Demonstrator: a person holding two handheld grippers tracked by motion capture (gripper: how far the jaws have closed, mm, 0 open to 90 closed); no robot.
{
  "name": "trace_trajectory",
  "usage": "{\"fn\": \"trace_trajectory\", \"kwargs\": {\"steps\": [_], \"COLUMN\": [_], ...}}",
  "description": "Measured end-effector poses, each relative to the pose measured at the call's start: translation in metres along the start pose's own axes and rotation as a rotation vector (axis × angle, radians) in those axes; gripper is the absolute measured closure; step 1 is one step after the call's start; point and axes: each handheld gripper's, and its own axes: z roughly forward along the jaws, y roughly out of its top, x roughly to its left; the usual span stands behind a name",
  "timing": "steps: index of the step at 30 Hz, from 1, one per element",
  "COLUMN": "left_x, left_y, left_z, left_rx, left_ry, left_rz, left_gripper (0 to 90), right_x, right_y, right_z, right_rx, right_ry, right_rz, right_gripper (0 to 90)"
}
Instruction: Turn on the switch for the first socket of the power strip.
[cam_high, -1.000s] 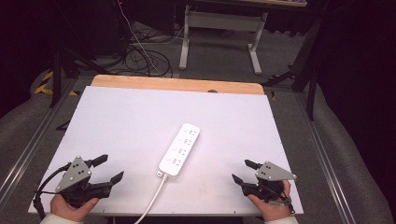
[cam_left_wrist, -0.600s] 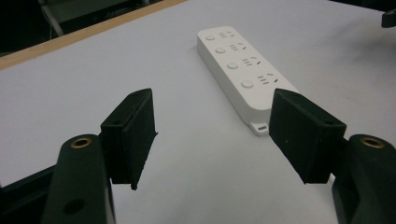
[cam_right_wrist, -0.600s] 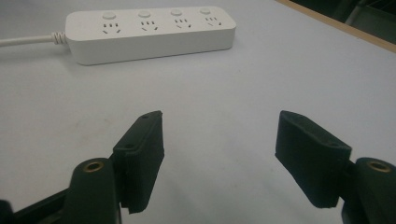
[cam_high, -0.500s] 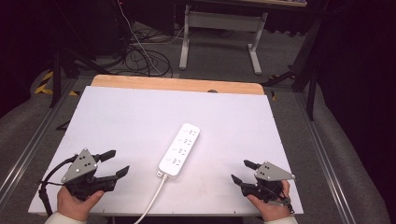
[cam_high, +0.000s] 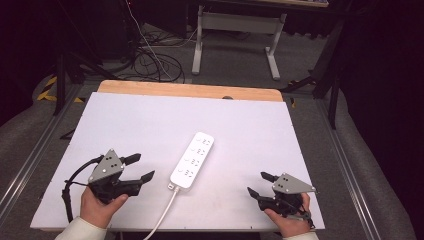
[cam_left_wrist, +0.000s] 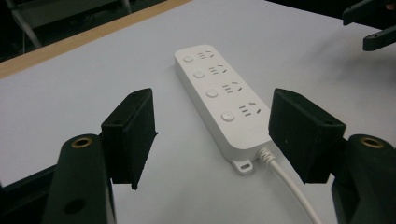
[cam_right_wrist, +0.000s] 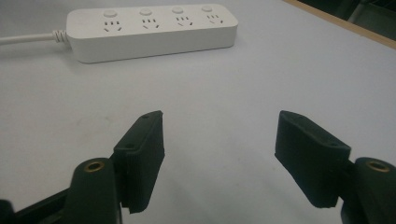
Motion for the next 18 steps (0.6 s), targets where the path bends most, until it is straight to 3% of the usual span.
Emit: {"fn": "trace_trajectory", "kwargs": {"steps": [11,18], "left_x": [-0.005,-0.010], "left_y": [0.012,0.021], "left_z": [0.019,0.031], "left_rx": [-0.012,-0.003], "left_ry": [-0.023,-0.048], "left_rz": [-0.006,0.010], "left_gripper": [32.5,32.6], "right_x": [0.000,0.001], "right_y": [0.000,0.000], "right_z": [0.000,0.001], "right_rx": [0.001,0.003], "right_ry": [0.006,0.009], "right_rz": [-0.001,-0.003], "right_gripper": [33.7,33.7]}}
